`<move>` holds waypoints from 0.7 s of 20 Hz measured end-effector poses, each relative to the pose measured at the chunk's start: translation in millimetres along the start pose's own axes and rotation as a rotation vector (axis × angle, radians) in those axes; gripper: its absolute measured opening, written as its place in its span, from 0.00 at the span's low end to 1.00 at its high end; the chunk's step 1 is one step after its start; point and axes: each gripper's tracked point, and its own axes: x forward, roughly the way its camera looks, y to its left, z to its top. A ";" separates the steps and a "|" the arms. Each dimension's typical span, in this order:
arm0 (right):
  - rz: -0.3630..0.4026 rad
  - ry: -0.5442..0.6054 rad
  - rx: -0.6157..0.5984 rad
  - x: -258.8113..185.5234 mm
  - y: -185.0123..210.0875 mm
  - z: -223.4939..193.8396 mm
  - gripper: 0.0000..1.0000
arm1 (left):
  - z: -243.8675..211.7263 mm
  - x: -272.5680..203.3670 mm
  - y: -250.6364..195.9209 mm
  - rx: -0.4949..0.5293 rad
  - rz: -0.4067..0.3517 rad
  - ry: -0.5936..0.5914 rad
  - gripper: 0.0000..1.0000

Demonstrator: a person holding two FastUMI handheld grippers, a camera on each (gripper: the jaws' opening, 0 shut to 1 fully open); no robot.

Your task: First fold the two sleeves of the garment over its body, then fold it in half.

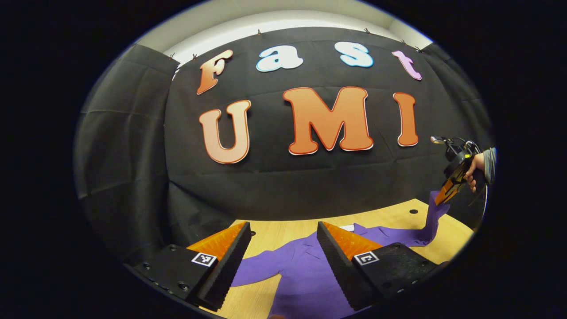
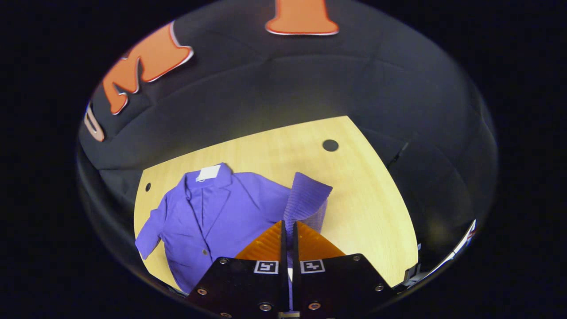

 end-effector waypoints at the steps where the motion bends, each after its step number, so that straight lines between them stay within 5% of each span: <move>1: 0.010 -0.005 -0.018 1.7 15.7 2.8 0.04 | -3.3 -0.3 6.5 -0.005 0.010 0.004 0.96; 14: 0.178 0.001 -0.223 15.7 187.4 9.0 0.04 | -33.5 -1.2 85.1 -0.024 0.121 0.067 0.96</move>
